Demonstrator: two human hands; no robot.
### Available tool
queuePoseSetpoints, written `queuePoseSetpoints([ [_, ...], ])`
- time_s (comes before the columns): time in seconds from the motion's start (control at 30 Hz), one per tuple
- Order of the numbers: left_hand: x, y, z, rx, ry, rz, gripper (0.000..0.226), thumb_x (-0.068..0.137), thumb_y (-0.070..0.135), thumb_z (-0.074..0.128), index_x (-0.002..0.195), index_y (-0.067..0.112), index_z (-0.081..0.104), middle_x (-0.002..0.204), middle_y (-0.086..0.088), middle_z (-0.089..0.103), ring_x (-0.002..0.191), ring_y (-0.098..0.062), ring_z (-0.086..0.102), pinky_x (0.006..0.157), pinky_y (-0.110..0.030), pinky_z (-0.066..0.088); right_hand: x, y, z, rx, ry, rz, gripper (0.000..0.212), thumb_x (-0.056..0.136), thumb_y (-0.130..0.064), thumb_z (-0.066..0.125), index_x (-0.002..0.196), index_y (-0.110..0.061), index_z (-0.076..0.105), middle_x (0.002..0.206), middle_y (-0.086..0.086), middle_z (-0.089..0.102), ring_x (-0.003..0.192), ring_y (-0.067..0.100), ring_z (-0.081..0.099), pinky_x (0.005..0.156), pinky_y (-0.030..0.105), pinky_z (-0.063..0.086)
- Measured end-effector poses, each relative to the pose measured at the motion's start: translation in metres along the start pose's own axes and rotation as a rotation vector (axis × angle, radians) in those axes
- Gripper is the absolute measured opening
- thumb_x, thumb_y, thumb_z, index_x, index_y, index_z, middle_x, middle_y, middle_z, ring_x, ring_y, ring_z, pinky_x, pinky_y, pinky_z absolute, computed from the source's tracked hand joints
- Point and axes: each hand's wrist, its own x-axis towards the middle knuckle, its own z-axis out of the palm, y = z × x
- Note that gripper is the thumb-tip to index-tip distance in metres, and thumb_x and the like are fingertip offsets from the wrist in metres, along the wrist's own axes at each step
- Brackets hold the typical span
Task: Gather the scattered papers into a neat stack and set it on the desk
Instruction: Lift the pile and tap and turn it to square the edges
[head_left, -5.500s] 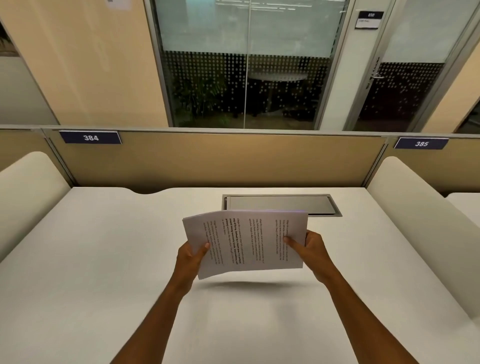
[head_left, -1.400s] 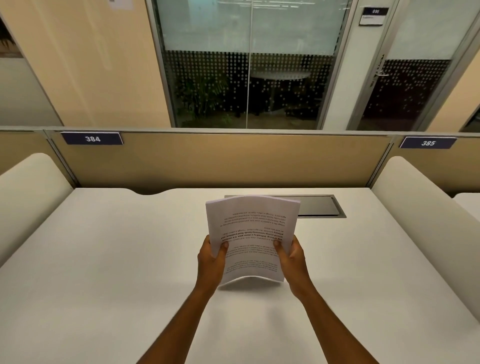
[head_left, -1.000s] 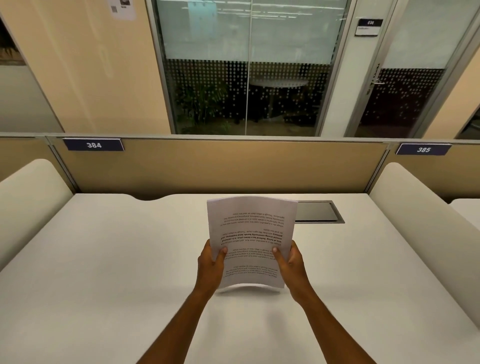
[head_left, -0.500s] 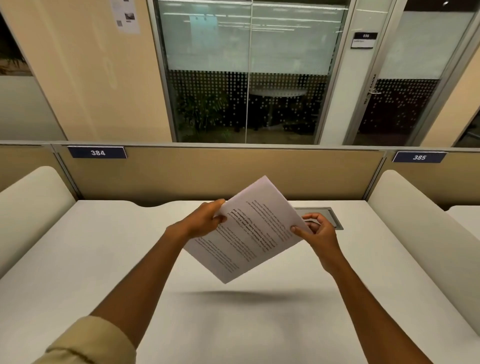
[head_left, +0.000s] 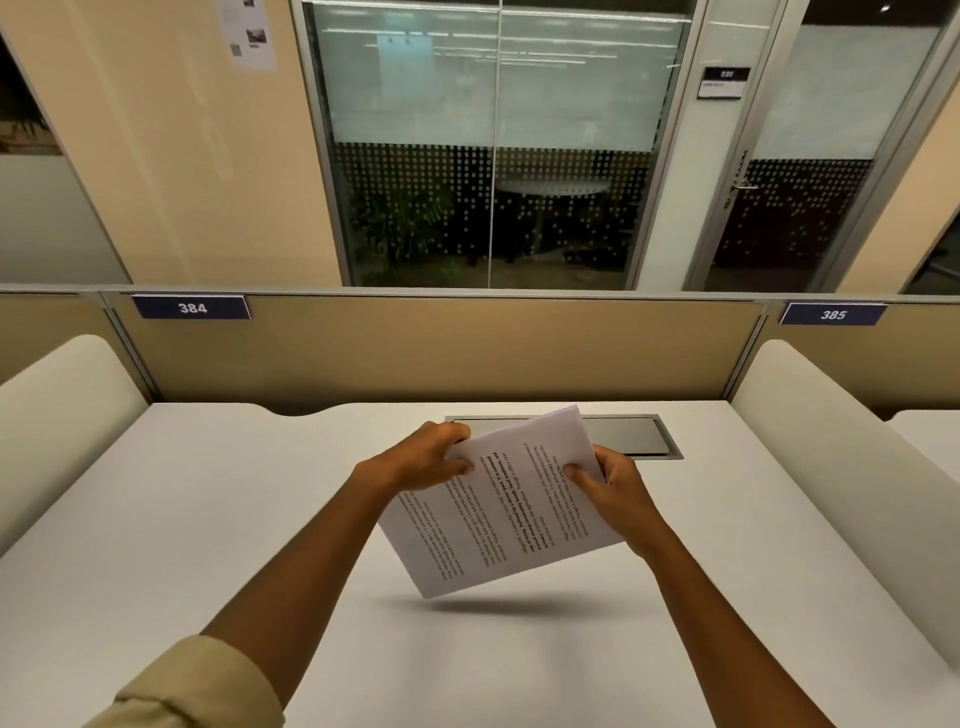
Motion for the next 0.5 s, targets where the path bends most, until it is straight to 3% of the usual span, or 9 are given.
queuePoseSetpoints([
  [0.17, -0.011, -0.038, -0.004, -0.081, 0.101, -0.152, 0.030, 0.075, 0.039, 0.079, 0.079, 0.022, 0.056, 0.093, 0.001, 0.069, 0.078, -0.020, 0.071, 0.071, -0.030, 0.062, -0.004, 0.011, -0.008, 0.042, 0.043, 0.052, 0.013, 0.094, -0.024, 0.060, 0.105, -0.017, 0.062, 0.097, 0.003, 0.073, 0.079, 0.022, 0.073, 0.063, 0.025, 0.057],
  [0.3, -0.027, -0.060, -0.003, -0.376, 0.136, -0.207, 0.029, 0.070, 0.029, 0.086, 0.078, 0.009, 0.066, 0.082, -0.004, 0.073, 0.074, -0.021, 0.071, 0.059, -0.019, 0.055, -0.007, 0.019, -0.012, 0.102, 0.066, 0.088, 0.011, 0.094, -0.023, 0.061, 0.105, -0.023, 0.063, 0.098, 0.002, 0.074, 0.078, 0.023, 0.073, 0.064, 0.029, 0.058],
  [0.4, -0.041, -0.070, 0.011, -0.767, 0.193, -0.189, 0.036, 0.073, 0.023, 0.082, 0.094, -0.002, 0.067, 0.090, -0.013, 0.076, 0.085, -0.032, 0.073, 0.070, -0.030, 0.060, -0.008, 0.025, -0.009, 0.143, 0.065, 0.103, 0.015, 0.092, -0.026, 0.063, 0.107, -0.024, 0.063, 0.098, 0.000, 0.075, 0.078, 0.025, 0.074, 0.067, 0.034, 0.061],
  [0.5, -0.051, -0.077, 0.040, -1.049, 0.275, -0.238, 0.051, 0.073, 0.034, 0.078, 0.111, 0.003, 0.065, 0.105, -0.016, 0.073, 0.101, -0.038, 0.069, 0.082, -0.044, 0.059, -0.010, 0.030, -0.001, 0.176, 0.086, 0.118, 0.029, 0.082, -0.037, 0.063, 0.108, -0.023, 0.063, 0.099, 0.000, 0.075, 0.079, 0.026, 0.074, 0.069, 0.038, 0.062],
])
